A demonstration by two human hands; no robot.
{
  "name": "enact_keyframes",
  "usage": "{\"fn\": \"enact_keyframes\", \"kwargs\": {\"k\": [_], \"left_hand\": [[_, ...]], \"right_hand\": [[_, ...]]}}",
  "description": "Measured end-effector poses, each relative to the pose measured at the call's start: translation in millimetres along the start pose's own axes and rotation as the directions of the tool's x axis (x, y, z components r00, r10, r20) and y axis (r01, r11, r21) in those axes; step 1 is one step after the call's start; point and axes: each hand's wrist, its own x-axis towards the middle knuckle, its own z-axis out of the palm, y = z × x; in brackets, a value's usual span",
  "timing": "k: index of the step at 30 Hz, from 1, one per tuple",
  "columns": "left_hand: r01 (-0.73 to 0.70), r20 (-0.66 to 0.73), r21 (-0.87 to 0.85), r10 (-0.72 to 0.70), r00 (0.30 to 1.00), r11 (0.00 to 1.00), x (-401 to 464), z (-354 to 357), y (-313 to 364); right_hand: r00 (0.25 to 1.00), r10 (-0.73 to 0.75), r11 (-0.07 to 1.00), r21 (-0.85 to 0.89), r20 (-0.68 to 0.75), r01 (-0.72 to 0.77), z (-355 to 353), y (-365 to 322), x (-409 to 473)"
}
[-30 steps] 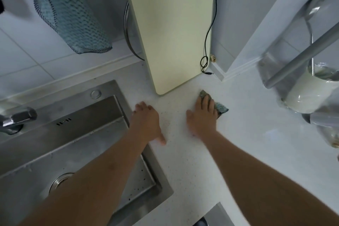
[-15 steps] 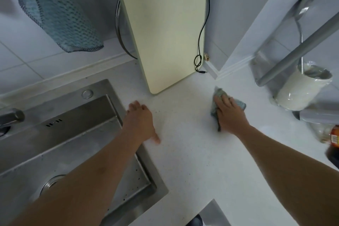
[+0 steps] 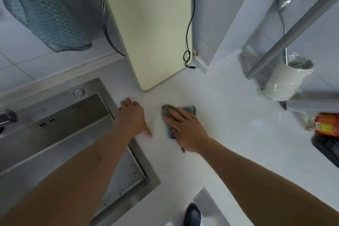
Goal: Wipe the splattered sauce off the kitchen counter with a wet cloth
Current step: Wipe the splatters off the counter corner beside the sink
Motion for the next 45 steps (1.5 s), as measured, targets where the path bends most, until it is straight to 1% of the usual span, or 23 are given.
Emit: {"fn": "enact_keyframes", "kwargs": {"k": [1, 3, 6, 8, 9, 10, 12, 14, 16, 18, 20, 23, 25, 28, 31, 32, 33, 35, 37, 39, 41, 43, 45], "left_hand": [[0.001, 0.0, -0.011, -0.001, 1.0, 1.0, -0.2, 0.0, -0.2], [-0.004, -0.018, -0.031, 0.004, 1.0, 1.0, 0.9, 3.8, -3.5], [-0.015, -0.029, -0.082, 0.013, 0.999, 0.996, 2.8, 11.7, -9.9], [-0.005, -0.018, -0.082, 0.003, 1.0, 0.997, 3.2, 13.3, -11.3], [0.006, -0.011, -0.064, -0.006, 1.0, 0.998, 2.4, 13.0, -9.7], [0.02, -0.006, -0.038, -0.02, 1.0, 0.999, 0.8, 12.3, -6.0], [0.043, 0.0, 0.005, -0.043, 0.999, 0.999, -2.7, 10.2, 3.9], [0.036, -0.02, 0.023, -0.035, 0.999, 0.999, -7.8, 11.3, 20.6], [-0.001, -0.037, 0.022, 0.002, 0.999, 1.0, -13.0, 12.0, 47.5], [-0.047, -0.004, -0.012, 0.047, 0.999, 0.999, -16.0, 13.9, 73.8], [-0.079, 0.056, -0.054, 0.083, 0.995, 0.995, -17.9, 14.3, 101.5], [-0.127, 0.118, -0.076, 0.135, 0.984, 0.989, -22.2, 21.2, 139.2], [-0.126, 0.095, -0.017, 0.127, 0.987, 0.992, -24.4, 30.7, 158.4], [-0.099, 0.064, 0.05, 0.096, 0.993, 0.994, -23.2, 37.0, 167.0], [-0.103, 0.061, 0.086, 0.098, 0.993, 0.991, -18.5, 36.1, 165.8], [-0.1, 0.065, 0.106, 0.093, 0.994, 0.989, -18.5, 35.9, 167.5], [-0.093, 0.067, 0.119, 0.086, 0.994, 0.989, -18.3, 36.0, 167.5], [-0.084, 0.068, 0.132, 0.076, 0.995, 0.988, -19.7, 35.1, 170.1], [-0.064, 0.056, 0.153, 0.056, 0.997, 0.986, -26.2, 31.7, 174.4], [-0.054, 0.006, 0.232, 0.054, 0.999, 0.971, -38.1, 31.5, 192.5], [-0.108, -0.045, 0.283, 0.126, 0.991, 0.953, -51.1, 38.1, 219.5], [-0.155, -0.033, 0.227, 0.167, 0.985, 0.962, -63.7, 49.7, 248.4], [-0.172, 0.027, 0.133, 0.17, 0.985, 0.976, -74.9, 62.0, 275.5]], "right_hand": [[0.998, 0.064, 0.998, -0.002, -0.009, -0.064, 0.5, 27.8, -11.5], [0.955, 0.294, 0.956, -0.009, -0.046, -0.294, -3.4, 82.7, -31.7], [0.796, 0.605, 0.795, 0.044, 0.0, -0.605, -20.0, 123.3, -28.3], [0.713, 0.7, 0.704, 0.139, 0.032, -0.697, -28.1, 108.8, -0.7], [0.714, 0.699, 0.701, 0.164, 0.029, -0.694, -28.5, 91.5, 14.1], [0.749, 0.662, 0.735, 0.179, 0.014, -0.654, -25.5, 69.9, 26.7], [0.857, 0.514, 0.847, 0.164, -0.017, -0.505, -17.1, 17.5, 41.0], [0.94, 0.341, 0.932, 0.127, 0.006, -0.339, -8.1, -28.9, 35.2], [0.975, 0.216, 0.968, 0.117, 0.044, -0.22, -2.9, -44.5, 14.4], [0.986, 0.159, 0.981, 0.106, 0.051, -0.164, 1.4, -27.9, -11.4], [0.978, 0.205, 0.973, 0.103, 0.036, -0.207, 4.2, 7.6, -43.7], [0.916, 0.401, 0.91, 0.124, -0.015, -0.396, 2.3, 74.0, -91.7], [0.825, 0.564, 0.817, 0.168, -0.04, -0.551, -1.2, 124.2, -120.5], [0.673, 0.739, 0.655, 0.209, 0.022, -0.726, -5.0, 184.4, -140.7], [0.609, 0.793, 0.586, 0.237, 0.032, -0.775, -11.4, 201.2, -119.8], [0.604, 0.796, 0.577, 0.256, 0.034, -0.776, -13.8, 200.5, -107.7], [0.623, 0.782, 0.596, 0.264, 0.027, -0.759, -17.0, 194.4, -95.2], [0.73, 0.683, 0.713, 0.233, -0.019, -0.661, -17.6, 174.6, -77.4], [0.859, 0.512, 0.852, 0.149, -0.028, -0.503, -11.3, 152.5, -70.2], [0.905, 0.426, 0.899, 0.112, -0.008, -0.422, -6.1, 155.0, -77.9], [0.881, 0.473, 0.872, 0.148, -0.017, -0.466, -8.5, 178.7, -93.4], [0.816, 0.578, 0.803, 0.188, -0.016, -0.566, -7.8, 205.2, -118.2], [0.761, 0.649, 0.745, 0.224, -0.025, -0.628, -2.4, 221.0, -151.3]]}}
